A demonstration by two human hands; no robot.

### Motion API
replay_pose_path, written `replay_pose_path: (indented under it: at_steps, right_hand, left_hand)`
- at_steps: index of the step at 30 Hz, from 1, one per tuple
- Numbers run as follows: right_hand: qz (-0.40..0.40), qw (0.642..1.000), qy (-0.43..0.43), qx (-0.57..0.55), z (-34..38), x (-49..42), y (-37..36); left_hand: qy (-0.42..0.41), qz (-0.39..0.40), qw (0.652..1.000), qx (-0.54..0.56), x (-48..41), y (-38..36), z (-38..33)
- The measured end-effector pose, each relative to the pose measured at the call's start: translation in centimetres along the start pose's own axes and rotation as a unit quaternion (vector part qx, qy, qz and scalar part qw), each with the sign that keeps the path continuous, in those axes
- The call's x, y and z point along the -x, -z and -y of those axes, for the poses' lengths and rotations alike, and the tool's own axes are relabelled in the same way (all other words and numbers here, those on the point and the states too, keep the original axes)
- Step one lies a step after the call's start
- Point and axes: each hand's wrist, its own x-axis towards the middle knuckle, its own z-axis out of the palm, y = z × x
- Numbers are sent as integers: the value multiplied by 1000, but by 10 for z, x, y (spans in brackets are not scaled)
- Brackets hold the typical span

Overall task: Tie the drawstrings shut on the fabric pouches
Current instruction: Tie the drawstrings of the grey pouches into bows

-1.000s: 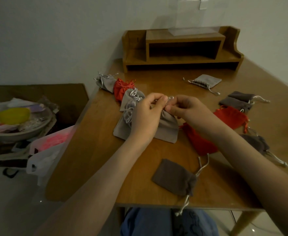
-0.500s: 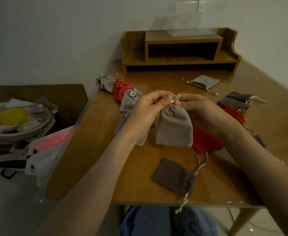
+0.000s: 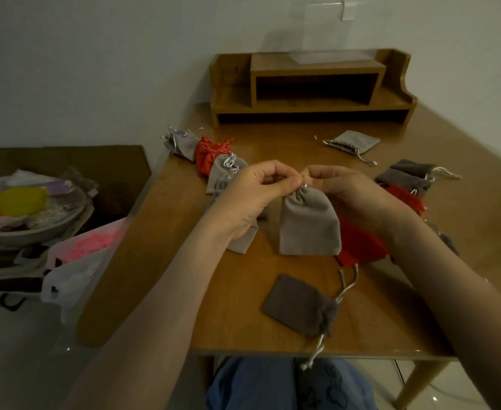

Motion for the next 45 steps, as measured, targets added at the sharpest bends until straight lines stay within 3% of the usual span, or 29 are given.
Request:
replay_pose_path:
  at_steps: [4,6,11,14,16,22,31,35,38,43,44,45]
  right_hand:
    - [-28,998,-5,60,-5,-3,1]
    - [-37,994,-2,98,-6,-4,0]
    - [-71,977,-7,201,-10,-7,-4]
    - [-85,964,-16,251,-15,-10,-3]
    - [-95,962,-11,256,-15,-10,-3]
    - [-138,976,28,168,-6,-6,-15]
    - [-78,997,5,16,-7,-5,-14]
    - [-76,997,10,8,-7,-5,-10]
    - [-85,996,15,22,-8,-6,-8]
    - [-86,996,37,8,-11,-7,-8]
    - [-82,996,42,10,-11,-7,-8]
    - [-75,996,49,15,-11,-7,-7]
  left_hand:
    - [-18,-45,989,-142,0,0,5]
    - [-45,-61,963,-258,2,-2,7]
    - [-112,-69,866,-482,2,-9,13]
    - [-162,-97,773,-606,1,-17,22]
    - [-191,-138,739,-631,0,-19,28]
    - [-295,-193,694,-628,2,-22,30]
    - [-398,-161,696,-575,0,-10,31]
    - [-419,-184,670,-584,1,-10,29]
    - [-420,-211,672,-573,1,-8,28]
    - [-375,-222,702,-563,4,-12,25]
    - [-350,-228,734,-535,4,-13,25]
    - [-305,-229,792,-477,4,-14,24]
